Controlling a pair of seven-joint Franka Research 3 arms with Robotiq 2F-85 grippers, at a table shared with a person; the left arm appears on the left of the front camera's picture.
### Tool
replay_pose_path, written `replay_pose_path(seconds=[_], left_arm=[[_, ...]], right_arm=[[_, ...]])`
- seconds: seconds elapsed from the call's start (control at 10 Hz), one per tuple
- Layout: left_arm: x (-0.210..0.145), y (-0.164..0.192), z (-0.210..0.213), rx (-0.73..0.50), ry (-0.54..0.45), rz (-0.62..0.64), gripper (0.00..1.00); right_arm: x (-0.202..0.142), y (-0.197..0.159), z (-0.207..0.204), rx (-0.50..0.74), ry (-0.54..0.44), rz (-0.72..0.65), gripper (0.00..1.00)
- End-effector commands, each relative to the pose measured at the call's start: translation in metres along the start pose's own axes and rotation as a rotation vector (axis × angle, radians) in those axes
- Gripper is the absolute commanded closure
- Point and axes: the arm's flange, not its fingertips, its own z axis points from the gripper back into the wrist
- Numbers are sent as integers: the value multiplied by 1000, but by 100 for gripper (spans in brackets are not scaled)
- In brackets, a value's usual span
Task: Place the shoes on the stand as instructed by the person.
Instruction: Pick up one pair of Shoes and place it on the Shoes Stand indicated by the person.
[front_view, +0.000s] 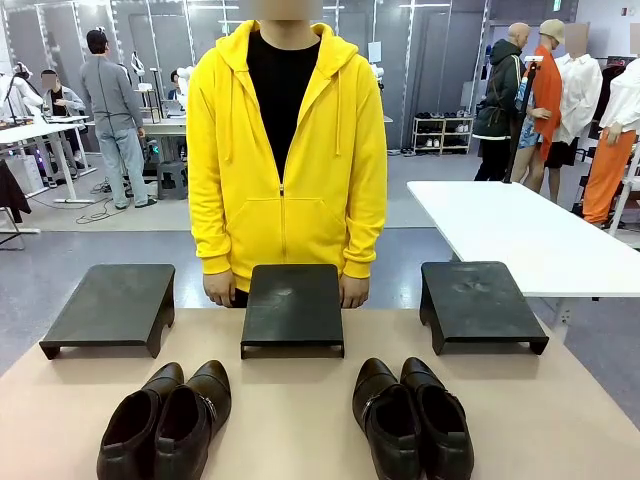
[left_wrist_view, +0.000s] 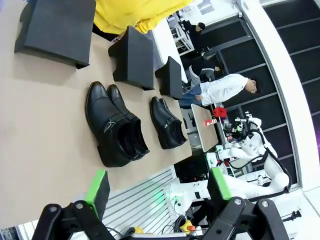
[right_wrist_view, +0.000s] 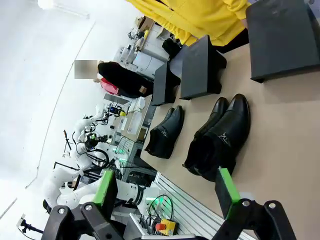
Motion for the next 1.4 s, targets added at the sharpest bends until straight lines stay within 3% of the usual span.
replay_pose_path(seconds=[0.0, 1.3], left_arm=[[-1, 1, 4, -6, -2, -2, 0], [-1, 1, 4, -6, -2, -2, 0]], right_arm=[[1, 0, -3, 8, 10, 2, 0], [1, 0, -3, 8, 10, 2, 0]])
